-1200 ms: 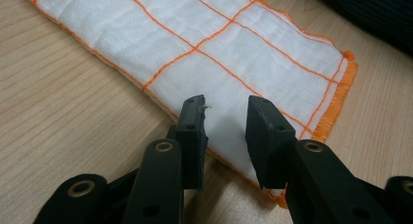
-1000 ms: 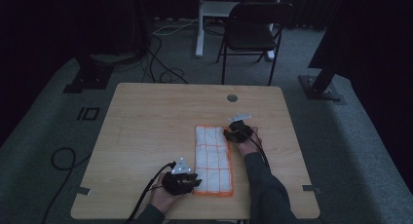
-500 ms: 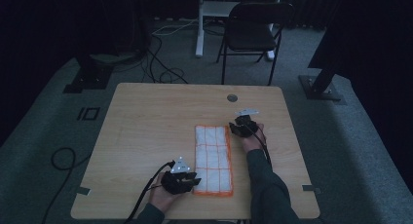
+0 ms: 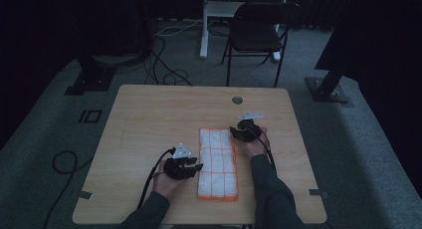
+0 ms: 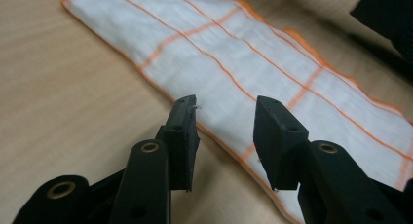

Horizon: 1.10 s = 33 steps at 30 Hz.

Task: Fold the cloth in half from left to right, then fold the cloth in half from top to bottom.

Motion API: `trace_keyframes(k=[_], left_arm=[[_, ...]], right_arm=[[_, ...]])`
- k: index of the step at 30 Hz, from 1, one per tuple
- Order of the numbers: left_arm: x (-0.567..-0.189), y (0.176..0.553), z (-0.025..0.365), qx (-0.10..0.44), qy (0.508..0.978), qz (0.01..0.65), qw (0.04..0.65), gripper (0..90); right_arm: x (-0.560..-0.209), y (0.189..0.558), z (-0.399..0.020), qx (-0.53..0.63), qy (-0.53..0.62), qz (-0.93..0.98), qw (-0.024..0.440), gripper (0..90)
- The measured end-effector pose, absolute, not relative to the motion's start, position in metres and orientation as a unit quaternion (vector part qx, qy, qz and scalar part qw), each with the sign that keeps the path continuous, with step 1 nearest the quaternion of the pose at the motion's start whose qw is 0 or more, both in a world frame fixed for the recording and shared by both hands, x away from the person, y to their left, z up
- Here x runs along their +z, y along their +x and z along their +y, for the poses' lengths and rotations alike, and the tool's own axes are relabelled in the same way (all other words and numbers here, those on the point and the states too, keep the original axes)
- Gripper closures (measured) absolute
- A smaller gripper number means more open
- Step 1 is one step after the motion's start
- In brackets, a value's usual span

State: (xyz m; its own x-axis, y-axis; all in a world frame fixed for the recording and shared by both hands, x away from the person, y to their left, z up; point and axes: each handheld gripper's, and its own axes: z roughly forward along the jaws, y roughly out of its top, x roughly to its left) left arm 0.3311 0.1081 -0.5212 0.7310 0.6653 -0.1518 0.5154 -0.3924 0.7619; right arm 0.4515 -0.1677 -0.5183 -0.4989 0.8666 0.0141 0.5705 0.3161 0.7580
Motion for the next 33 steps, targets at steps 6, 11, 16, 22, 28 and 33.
trace_keyframes(k=[6, 11, 16, 22, 28, 33], left_arm=[[-0.517, 0.347, 0.105, 0.103, 0.827, 0.355, 0.423, 61.2], [-0.512, 0.358, 0.103, 0.112, 0.823, 0.354, 0.43, 61.1], [-0.51, 0.375, 0.105, 0.122, 0.814, 0.369, 0.432, 61.1], [-0.509, 0.393, 0.105, 0.134, 0.808, 0.385, 0.426, 60.6], [-0.509, 0.41, 0.103, 0.141, 0.796, 0.407, 0.425, 60.4], [-0.513, 0.42, 0.098, 0.142, 0.795, 0.418, 0.416, 59.3]], right_arm=[[-0.519, 0.452, -0.167, 0.367, 0.458, 0.784, 0.199, 59.6], [-0.52, 0.452, -0.168, 0.369, 0.459, 0.784, 0.194, 59.3], [-0.522, 0.452, -0.167, 0.373, 0.461, 0.784, 0.185, 58.6], [-0.522, 0.453, -0.167, 0.376, 0.461, 0.782, 0.183, 58.4], [-0.523, 0.454, -0.166, 0.382, 0.467, 0.778, 0.176, 58.5], [-0.527, 0.454, -0.162, 0.382, 0.466, 0.78, 0.17, 58.2]])
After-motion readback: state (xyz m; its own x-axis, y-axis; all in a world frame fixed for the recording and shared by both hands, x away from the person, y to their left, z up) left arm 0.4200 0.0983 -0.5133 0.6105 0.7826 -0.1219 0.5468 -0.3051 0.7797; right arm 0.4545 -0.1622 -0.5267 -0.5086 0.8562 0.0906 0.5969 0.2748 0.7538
